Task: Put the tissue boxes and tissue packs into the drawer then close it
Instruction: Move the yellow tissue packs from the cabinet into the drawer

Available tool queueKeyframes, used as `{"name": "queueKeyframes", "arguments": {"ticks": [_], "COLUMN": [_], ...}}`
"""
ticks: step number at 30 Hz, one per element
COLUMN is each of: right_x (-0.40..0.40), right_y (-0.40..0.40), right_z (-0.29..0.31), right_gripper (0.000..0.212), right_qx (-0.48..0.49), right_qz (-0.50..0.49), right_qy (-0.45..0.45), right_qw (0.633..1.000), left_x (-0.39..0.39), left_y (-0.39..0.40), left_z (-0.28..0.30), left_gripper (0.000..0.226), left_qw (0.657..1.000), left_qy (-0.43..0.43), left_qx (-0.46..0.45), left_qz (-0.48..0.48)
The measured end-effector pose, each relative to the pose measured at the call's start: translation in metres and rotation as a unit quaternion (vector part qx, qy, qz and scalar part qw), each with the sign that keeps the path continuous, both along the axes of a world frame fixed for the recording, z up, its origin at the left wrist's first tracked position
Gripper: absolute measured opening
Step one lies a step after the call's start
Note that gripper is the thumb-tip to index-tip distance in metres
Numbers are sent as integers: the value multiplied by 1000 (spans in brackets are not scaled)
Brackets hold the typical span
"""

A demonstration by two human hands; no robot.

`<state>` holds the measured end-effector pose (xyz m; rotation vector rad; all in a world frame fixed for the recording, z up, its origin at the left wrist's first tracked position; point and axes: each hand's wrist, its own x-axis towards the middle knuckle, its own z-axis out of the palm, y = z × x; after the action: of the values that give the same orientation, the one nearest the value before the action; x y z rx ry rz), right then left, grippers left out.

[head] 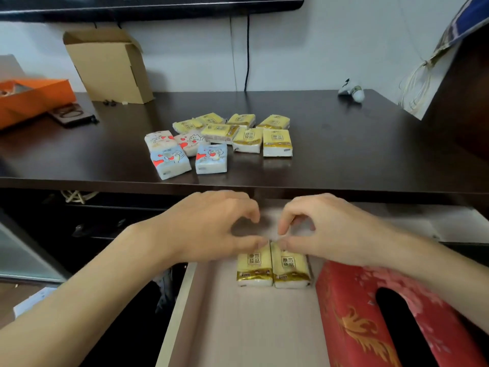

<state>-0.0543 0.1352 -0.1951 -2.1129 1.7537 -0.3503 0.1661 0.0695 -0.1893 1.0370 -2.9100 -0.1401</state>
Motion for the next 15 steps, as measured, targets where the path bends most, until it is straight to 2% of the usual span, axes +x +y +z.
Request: {"name": "queueKeyframes", "arguments": {"ticks": [3, 5, 6, 9, 13, 15], "right_x": [-10, -17, -19, -20, -30, -38], "right_y": [-16, -42, -57, -93, -97, -86], "right_z": [24, 30, 32, 27, 12, 7], "right_gripper": [20, 10, 16, 48, 50, 51], "right_qx": [-124, -192, -212, -195, -172, -191], "right_qz": [-22, -40, -45, -46, -37, -33], "right_qy": [-107, -115, -92, 19, 70, 91], "right_qw": [986, 974, 972, 979, 982, 977], "left_x": [7, -3, -11, -38, -64, -72], "left_y": [-8, -22, -31, -58, -74, -71], "left_z": [21, 29, 32, 37, 38, 39], "left_gripper": [31, 24, 25, 44, 34, 28], "left_qw": [987, 975, 972, 983, 990, 988], "left_qy": [159, 217, 221, 139, -27, -63], "left_qx": [-24, -49, -65, -87, -69, -63], "left_qz": [16, 28, 37, 78, 118, 125]}}
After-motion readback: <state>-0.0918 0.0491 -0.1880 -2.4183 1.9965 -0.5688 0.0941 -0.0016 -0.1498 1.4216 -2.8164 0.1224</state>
